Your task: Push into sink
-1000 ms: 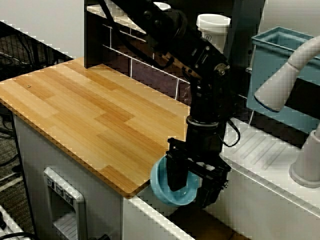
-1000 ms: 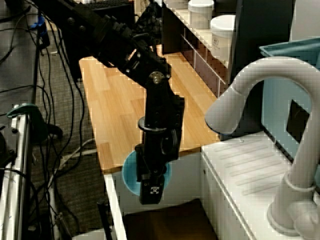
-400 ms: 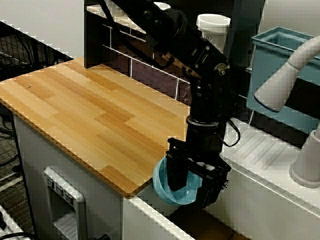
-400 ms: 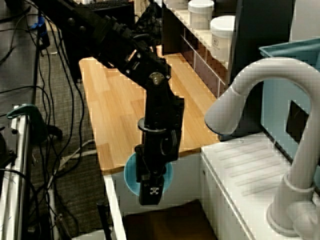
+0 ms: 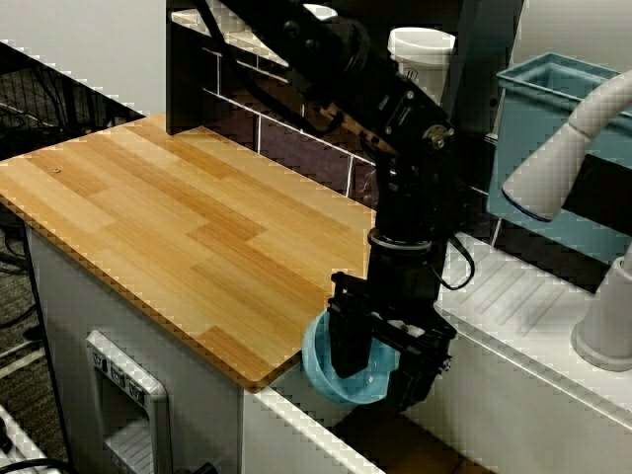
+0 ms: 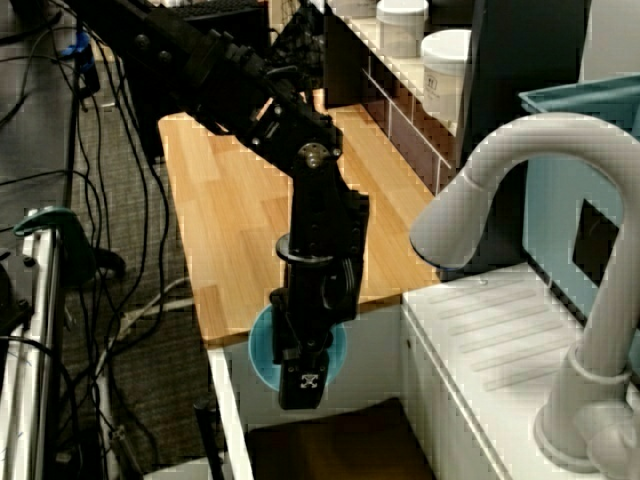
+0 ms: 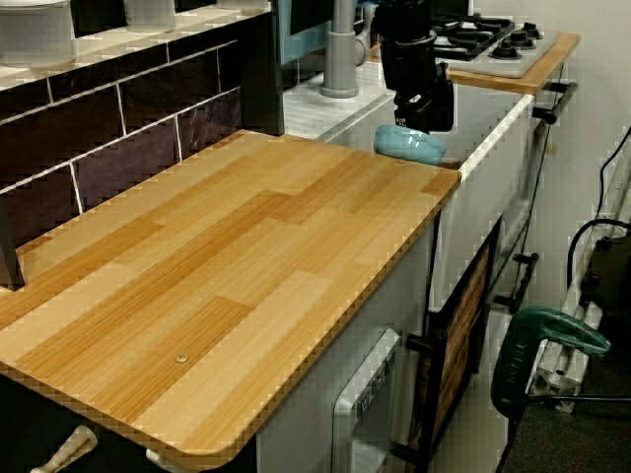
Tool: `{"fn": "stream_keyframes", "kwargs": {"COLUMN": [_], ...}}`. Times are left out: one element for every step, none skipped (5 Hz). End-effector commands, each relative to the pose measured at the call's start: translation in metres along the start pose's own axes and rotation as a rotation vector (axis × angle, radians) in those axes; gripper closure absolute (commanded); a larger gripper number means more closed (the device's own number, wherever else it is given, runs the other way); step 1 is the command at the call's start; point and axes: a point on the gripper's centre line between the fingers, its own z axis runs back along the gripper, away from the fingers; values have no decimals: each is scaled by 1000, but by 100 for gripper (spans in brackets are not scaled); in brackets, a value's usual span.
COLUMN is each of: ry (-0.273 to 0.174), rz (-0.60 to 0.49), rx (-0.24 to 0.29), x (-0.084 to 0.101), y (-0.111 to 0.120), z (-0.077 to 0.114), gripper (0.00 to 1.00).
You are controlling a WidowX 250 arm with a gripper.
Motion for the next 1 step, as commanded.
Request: {"fn": "stream_keyframes", "kwargs": {"ry": [-61], "rz": [-274], "rx": [-138], "x": [16], "y": [-46], "z": [36], "gripper": [0]}}
